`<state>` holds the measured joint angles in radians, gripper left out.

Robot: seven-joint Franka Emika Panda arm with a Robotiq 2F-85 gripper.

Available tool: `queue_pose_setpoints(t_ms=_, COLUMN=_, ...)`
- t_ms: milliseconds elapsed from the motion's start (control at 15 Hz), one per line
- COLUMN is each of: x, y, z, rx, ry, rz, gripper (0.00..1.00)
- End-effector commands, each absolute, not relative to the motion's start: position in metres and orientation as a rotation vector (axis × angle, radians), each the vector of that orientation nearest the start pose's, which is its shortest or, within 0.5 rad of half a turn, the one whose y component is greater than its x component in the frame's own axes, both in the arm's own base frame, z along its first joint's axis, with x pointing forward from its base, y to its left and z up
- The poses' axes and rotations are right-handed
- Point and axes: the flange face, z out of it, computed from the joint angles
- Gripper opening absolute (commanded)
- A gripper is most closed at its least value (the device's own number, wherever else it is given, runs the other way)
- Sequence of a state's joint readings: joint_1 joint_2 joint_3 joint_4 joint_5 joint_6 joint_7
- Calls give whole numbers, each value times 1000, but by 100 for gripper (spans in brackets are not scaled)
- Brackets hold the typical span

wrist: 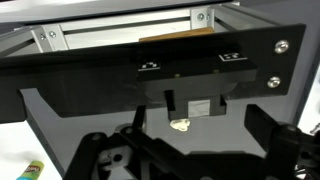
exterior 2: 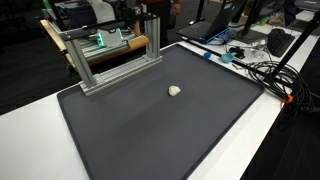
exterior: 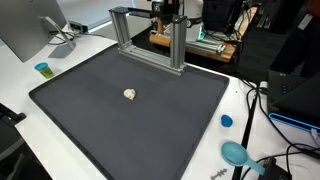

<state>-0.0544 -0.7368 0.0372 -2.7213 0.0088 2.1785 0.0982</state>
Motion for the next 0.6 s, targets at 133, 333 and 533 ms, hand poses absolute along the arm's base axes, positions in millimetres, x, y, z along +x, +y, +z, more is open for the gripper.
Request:
queue_pose_setpoints(t_ms=133, x=336, y=-9, z=447, rx=-3143, ry=183, rz=-238, gripper=100)
queue_pose_setpoints(t_ms=333, x=333, y=-9, z=443, rx=-3145, ry=176, rz=-204, gripper=99)
queue_pose_setpoints(t_ms=533, x=331, y=-7, z=443, rx=-3136, ry=147, rz=-213, gripper=93)
